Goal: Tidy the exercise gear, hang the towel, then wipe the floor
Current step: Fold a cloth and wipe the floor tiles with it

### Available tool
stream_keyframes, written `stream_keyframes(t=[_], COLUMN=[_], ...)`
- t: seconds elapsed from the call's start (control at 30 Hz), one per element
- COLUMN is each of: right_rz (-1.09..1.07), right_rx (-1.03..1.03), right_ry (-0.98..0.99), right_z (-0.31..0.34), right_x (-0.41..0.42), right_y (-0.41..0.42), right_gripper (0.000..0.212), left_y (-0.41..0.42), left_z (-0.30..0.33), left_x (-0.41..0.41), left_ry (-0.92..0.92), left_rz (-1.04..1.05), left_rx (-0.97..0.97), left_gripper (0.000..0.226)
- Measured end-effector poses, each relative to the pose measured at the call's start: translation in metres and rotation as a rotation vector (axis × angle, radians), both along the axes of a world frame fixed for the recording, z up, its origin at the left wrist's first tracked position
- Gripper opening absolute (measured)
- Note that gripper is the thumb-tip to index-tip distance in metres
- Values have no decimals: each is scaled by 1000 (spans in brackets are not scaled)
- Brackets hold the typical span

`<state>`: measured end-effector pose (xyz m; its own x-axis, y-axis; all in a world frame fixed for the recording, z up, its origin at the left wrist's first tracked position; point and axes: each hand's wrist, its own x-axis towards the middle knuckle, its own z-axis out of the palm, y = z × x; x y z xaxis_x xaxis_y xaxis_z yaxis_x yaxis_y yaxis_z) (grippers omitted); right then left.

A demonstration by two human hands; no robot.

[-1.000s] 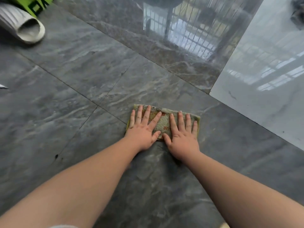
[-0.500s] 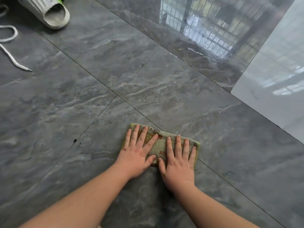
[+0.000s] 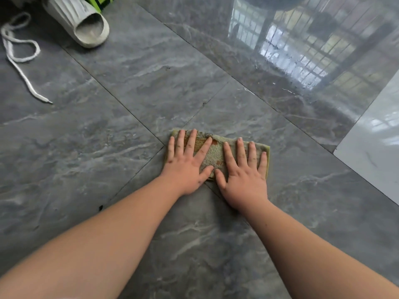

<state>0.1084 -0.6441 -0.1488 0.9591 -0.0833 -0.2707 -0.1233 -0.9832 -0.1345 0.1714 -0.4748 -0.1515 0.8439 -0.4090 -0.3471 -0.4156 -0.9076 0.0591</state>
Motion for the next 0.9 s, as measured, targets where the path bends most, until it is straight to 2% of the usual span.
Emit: stream_keyframes(t=[0.3,0.53,0.77,0.9], right_rz=[32,59,78,87], right_rx=[14,15,19,24], right_ry=[-46,-57,10,39], right_z=[-4,-4,-1,2], right_x=[123,188,196,185], right_y=[-24,-42,-44,-42], right_gripper=[76,77,76,77], left_y=[-20,-37,-41,-38], left_z=[-5,-7,-2,1], left_x=[113,174,181,156], left_ry=[-28,-67,-17,19], left_rz=[43,70,94,114], left_rx=[0,-16,5,11], left_gripper=[75,75,75,74])
